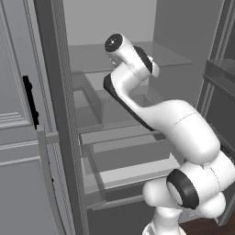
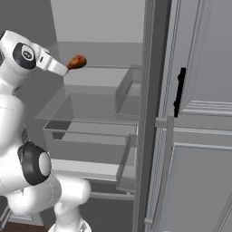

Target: Place one lime and one chicken drumstick in each tupperware on the nearby counter, to pack two identical lunches.

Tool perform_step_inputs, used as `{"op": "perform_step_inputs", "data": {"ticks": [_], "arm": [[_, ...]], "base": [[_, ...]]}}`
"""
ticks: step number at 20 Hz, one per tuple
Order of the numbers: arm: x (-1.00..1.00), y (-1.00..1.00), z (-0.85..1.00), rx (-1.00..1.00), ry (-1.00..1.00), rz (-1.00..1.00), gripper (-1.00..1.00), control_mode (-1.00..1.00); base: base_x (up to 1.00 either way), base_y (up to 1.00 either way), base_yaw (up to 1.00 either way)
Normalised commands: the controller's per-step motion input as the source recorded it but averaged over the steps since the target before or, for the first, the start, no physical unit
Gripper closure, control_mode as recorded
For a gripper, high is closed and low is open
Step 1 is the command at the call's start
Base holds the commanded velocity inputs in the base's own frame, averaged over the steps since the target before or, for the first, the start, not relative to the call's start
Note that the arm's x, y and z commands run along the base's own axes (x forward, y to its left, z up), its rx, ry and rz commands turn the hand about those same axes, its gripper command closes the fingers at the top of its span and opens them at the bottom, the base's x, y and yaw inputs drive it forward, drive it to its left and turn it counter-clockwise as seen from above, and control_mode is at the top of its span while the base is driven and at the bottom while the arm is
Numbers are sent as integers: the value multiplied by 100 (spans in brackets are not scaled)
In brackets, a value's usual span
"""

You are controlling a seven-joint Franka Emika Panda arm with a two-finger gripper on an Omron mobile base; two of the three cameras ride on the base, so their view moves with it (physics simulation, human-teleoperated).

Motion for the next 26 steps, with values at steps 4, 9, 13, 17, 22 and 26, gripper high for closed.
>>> {"op": "perform_step_inputs", "data": {"ticks": [4, 9, 13, 17, 22, 26], "arm": [[-100, -11, -27, 7, 0, 22, 100, -100], [-100, -4, -47, 1, 0, 35, 100, -100], [-100, -23, -28, 4, -1, 35, 100, -100], [-96, -44, 0, 6, -3, 16, 100, -100], [-100, -23, -5, 3, 2, 12, 100, -100], [0, 0, 0, 0, 0, 0, 100, 100]], "base": [[0, 0, 0], [0, 0, 0], [0, 0, 0], [0, 0, 0], [0, 0, 0], [-100, 0, 24]]}}
